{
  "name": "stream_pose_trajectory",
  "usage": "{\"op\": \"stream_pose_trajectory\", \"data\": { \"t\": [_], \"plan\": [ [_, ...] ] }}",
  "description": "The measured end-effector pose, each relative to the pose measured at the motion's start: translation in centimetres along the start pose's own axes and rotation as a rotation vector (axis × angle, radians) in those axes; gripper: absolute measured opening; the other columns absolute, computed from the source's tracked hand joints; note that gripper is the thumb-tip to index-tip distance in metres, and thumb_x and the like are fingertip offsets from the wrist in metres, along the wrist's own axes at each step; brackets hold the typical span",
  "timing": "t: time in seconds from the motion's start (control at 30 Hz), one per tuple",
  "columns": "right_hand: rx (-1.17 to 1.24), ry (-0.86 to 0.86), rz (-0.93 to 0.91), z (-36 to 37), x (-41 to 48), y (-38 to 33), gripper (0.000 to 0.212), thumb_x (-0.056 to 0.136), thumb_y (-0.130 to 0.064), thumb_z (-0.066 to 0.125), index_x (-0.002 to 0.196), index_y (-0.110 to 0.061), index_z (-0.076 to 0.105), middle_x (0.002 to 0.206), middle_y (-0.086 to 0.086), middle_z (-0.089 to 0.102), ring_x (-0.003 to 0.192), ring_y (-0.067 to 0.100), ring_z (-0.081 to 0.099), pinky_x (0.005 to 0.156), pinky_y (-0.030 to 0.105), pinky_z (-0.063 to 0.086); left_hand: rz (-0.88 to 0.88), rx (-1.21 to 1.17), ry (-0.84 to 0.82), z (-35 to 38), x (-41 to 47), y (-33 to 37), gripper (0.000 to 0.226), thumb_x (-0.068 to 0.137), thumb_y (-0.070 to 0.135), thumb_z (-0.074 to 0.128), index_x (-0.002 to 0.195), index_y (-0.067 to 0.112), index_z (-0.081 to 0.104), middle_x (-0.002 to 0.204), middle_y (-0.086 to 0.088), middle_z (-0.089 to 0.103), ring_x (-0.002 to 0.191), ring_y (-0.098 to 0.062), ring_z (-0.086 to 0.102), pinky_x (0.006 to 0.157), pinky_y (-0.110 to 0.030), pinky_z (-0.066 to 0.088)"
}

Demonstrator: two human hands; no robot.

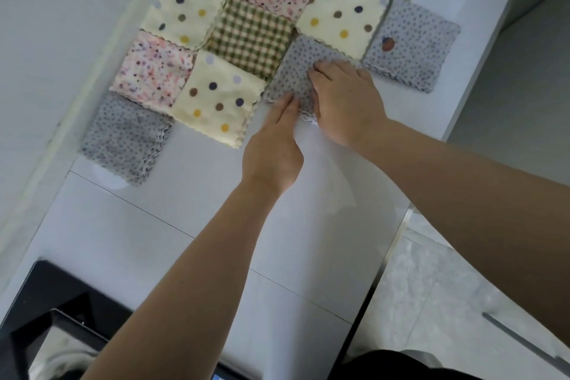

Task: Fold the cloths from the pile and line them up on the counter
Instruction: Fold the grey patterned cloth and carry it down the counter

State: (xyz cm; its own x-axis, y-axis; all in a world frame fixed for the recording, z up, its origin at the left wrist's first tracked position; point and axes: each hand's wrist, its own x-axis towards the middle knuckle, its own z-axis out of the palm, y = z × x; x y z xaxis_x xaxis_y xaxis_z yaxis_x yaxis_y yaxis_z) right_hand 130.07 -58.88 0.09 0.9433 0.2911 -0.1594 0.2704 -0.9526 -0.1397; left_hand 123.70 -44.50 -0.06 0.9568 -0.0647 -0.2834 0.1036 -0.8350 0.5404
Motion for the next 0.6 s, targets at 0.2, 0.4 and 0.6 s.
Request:
{"op": "stream_pose_trajectory", "data": {
  "t": [0.2,0.4,0.6],
  "plan": [
    [0.011,-0.011,0.008,0.4,-0.1,-0.1,0.054,0.1,-0.022,0.047,0.151,-0.009,0.035,0.158,0.008,0.034,0.145,0.028,0.028,0.114,0.042,0.025,0.024,0.014,-0.042,-0.3,0.4,-0.4,0.072,0.095,0.0,0.04,0.157,0.031,0.021,0.162,0.027,0.009,0.12,-0.01,0.055,0.083,-0.028,0.05],
    [0.16,0.078,-0.026,0.3,-2.2,0.4,0.05,0.095,-0.01,0.05,0.145,-0.005,0.045,0.152,0.011,0.044,0.142,0.031,0.038,0.113,0.047,0.035,0.072,0.005,0.014,-0.2,-1.3,-0.1,0.064,0.099,0.003,0.041,0.156,0.027,0.028,0.163,0.019,0.015,0.135,-0.005,0.041,0.091,-0.017,0.037],
    [0.351,0.263,0.041,0.2,-7.6,-0.1,0.03,0.094,-0.009,0.049,0.118,-0.002,0.066,0.117,0.014,0.067,0.11,0.035,0.06,0.091,0.049,0.051,0.07,-0.066,0.152,-0.2,-5.5,0.6,0.039,0.096,0.004,0.048,0.129,0.019,0.06,0.139,0.009,0.052,0.121,-0.005,0.051,0.096,-0.02,0.042]
  ]
}}
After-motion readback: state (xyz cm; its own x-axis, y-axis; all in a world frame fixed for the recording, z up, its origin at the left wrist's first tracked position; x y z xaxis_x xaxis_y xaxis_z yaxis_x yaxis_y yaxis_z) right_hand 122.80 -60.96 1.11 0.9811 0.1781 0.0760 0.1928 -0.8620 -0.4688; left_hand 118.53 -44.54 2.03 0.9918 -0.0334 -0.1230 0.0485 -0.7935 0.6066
